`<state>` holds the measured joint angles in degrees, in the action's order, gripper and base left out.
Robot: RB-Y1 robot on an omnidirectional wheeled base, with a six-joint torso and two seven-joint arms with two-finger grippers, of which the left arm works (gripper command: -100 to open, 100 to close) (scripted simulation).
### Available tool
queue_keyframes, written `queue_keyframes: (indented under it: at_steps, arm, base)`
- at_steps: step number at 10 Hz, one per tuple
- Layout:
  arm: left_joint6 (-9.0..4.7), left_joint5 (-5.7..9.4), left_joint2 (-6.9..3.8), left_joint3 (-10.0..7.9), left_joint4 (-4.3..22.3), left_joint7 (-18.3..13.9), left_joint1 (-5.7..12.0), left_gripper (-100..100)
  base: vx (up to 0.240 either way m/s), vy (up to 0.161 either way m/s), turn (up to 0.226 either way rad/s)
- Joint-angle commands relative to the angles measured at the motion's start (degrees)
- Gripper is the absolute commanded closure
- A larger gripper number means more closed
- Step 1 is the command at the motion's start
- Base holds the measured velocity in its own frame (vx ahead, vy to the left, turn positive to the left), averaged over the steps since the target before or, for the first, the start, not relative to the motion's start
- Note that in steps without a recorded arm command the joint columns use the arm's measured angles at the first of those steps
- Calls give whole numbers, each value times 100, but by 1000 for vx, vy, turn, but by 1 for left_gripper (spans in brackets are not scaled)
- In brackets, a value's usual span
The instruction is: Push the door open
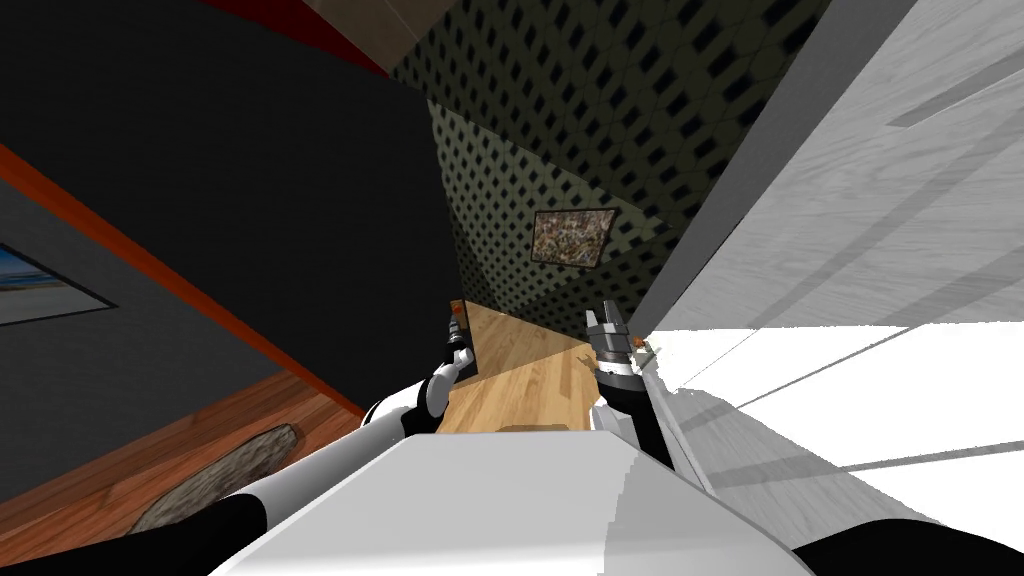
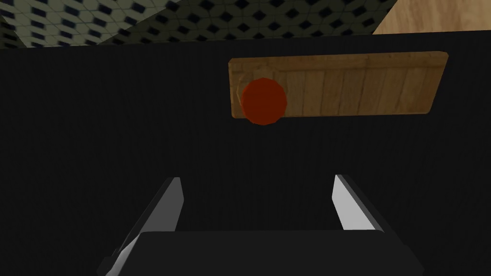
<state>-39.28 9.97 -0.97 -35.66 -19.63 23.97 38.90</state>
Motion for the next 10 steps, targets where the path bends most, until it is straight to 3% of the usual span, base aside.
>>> queue_keyframes:
  at_steps: [1, 2, 4, 5, 6, 7, 9, 10]
  arm:
    - [0, 0, 0, 0, 0, 0, 0, -100]
    - [-4, 0, -125, -1, -37, -16, -32, -100]
    - [-4, 0, -125, -1, -37, -16, -32, -100]
    - [-36, 1, -173, -2, -45, -39, -55, -100]
    - [-36, 1, -173, -2, 97, -39, -55, -100]
    - [-67, 2, -164, -3, -53, -62, -79, -100]
    - [-67, 2, -164, -3, -53, -62, -79, -100]
    - [-103, 3, -73, -4, -62, -88, -105, -100]
  base:
    - [-31, -2, -1]
    - [134, 57, -49]
    - [141, 51, -9]
    - [139, 50, -26]
    - [159, 54, -32]
    - [222, 86, -43]
    - [138, 49, -9]
    - [160, 62, -36]
